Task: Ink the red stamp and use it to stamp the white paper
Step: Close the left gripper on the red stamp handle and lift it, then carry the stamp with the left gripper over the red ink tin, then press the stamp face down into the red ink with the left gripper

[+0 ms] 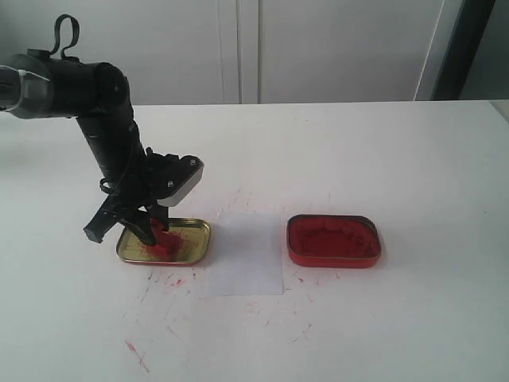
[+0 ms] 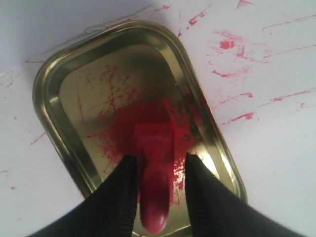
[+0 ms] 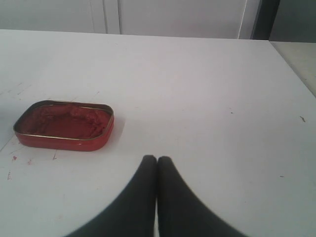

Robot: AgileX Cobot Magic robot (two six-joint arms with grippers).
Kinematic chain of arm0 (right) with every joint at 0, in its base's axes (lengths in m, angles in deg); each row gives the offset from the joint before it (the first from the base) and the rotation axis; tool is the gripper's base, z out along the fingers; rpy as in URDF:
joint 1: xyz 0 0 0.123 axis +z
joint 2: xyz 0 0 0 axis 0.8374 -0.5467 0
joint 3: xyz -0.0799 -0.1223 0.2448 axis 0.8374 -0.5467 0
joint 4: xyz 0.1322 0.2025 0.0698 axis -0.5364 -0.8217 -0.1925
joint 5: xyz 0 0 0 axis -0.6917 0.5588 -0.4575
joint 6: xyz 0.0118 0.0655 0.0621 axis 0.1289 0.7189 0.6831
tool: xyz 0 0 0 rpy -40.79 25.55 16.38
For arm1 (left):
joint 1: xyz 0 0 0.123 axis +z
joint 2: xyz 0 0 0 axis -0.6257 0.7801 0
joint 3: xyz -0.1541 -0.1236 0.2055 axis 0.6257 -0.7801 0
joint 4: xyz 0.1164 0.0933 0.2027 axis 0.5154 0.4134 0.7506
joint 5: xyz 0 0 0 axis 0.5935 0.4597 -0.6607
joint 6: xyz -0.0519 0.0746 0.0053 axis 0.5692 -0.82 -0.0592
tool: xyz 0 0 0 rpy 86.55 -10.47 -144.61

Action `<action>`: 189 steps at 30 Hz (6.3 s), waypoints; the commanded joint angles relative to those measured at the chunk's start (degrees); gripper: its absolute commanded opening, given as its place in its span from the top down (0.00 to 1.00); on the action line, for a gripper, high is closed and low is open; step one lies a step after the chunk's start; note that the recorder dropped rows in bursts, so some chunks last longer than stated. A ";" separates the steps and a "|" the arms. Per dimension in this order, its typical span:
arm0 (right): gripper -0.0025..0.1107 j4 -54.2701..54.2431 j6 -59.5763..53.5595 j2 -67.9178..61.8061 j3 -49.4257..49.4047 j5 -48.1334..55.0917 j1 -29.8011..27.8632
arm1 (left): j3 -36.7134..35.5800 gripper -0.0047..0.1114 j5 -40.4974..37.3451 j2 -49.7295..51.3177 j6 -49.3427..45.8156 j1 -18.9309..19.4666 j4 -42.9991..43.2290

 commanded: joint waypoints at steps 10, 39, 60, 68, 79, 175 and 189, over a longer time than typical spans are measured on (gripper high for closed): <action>0.98 -0.04 -0.15 0.29 -0.31 -0.72 0.06 | 0.20 0.94 -0.91 0.21 0.01 -0.06 -0.43; 0.98 -0.04 -0.15 0.29 -0.31 -0.72 0.06 | 0.31 0.96 -0.91 -4.02 1.99 -0.18 -0.99; 0.98 -0.04 -0.15 0.29 -0.31 -0.72 0.06 | 15.65 0.96 -3.76 -4.02 42.42 -13.34 4.44; 0.98 -0.04 -0.15 0.29 -0.31 -0.72 0.06 | 19.87 0.96 -4.46 -3.91 46.57 -16.88 4.57; 0.98 -0.04 -0.15 0.29 -0.31 -0.72 0.06 | 30.22 0.96 -11.73 1.60 51.10 -20.26 2.06; 0.98 -0.04 -0.15 0.29 -0.31 -0.81 0.06 | 40.26 0.96 -3.30 16.55 52.51 -24.19 -0.17; 0.98 -0.04 -0.15 0.29 -0.31 -0.71 0.06 | 40.26 0.96 -4.83 18.98 53.42 -26.66 6.11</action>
